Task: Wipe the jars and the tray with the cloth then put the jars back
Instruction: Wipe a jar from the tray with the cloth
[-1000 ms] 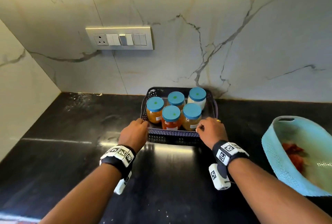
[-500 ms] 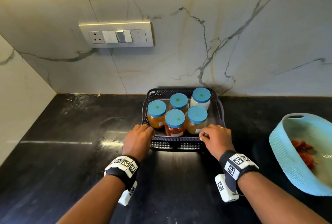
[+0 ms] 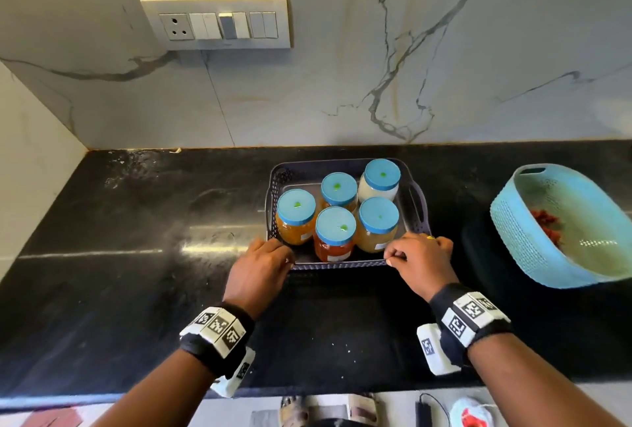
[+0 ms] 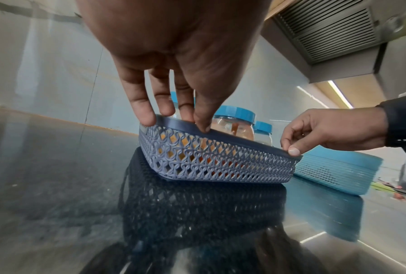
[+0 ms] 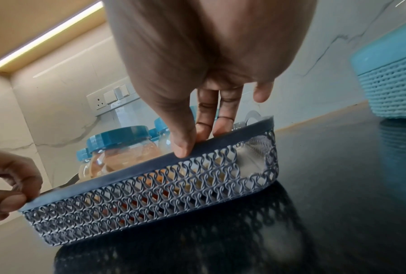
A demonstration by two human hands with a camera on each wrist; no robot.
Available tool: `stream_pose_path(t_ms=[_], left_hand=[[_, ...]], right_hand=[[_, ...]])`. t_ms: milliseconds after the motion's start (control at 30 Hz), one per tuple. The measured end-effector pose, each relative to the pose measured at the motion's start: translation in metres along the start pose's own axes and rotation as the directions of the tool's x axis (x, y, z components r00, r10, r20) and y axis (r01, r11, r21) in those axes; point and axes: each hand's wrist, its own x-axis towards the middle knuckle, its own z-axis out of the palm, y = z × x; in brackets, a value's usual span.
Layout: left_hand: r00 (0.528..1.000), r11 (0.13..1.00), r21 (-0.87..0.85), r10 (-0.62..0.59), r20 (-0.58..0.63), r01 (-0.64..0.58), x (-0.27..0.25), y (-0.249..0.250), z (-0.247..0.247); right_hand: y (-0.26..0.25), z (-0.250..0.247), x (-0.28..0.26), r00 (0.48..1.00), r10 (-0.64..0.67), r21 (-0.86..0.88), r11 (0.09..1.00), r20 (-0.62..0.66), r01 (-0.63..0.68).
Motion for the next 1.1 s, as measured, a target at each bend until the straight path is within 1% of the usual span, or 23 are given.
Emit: stream_pose_path(t_ms=[133,300,467,600,700,833,933,967,1000,1100], left_hand=[[0.999,0.999,-0.031,0.028,0.015,-0.028,-0.02,-0.002,0.0],[0.998,0.998,-0.043,0.043,0.037,-0.041,-0.029,0.0,-0.002],[0.997,0.993,-0.105,0.057,0.043,-0.053,-0.024,0.006,-0.01],[0.992,0.988,-0.123,0.107,0.063,-0.098,-0.014,0.022,-0.015],[0.988,0.978,-0.169,0.137,0.065,-0.124,-0.001,0.04,-0.019],[0.99,0.979,-0.19,0.102,0.103,-0.081,0.018,0.071,-0.027],[0.991,0.948,-0.306,0.114,0.064,-0.09,0.037,0.102,-0.03],[0.99,0.932,-0.348,0.13,0.054,-0.104,0.046,0.114,-0.028],[0.99,0.915,-0.394,0.127,0.066,-0.091,0.053,0.126,-0.028],[0.984,0.852,-0.524,0.099,0.15,-0.006,0.082,0.165,-0.027]], right_hand=[[-0.003,0.002,-0.02,1.0,0.014,-0.039,0.999,0.011,-0.013],[-0.008,0.002,-0.034,0.999,0.039,-0.075,0.996,-0.003,-0.039],[-0.014,-0.002,-0.036,0.999,0.046,-0.051,0.998,-0.006,-0.046],[-0.013,-0.005,-0.032,1.0,0.002,0.039,0.999,0.006,-0.002],[-0.007,-0.011,-0.029,0.999,-0.052,0.12,0.992,0.013,0.05],[0.0,-0.028,-0.026,0.996,-0.053,0.204,0.978,0.077,0.037],[0.013,-0.045,-0.018,0.993,-0.053,0.251,0.968,0.101,0.026],[0.021,-0.055,-0.013,0.995,-0.051,0.264,0.964,0.09,0.026],[0.027,-0.063,-0.007,0.996,-0.051,0.278,0.96,0.073,0.029],[0.052,-0.103,0.012,1.0,-0.025,0.343,0.939,0.008,0.021]])
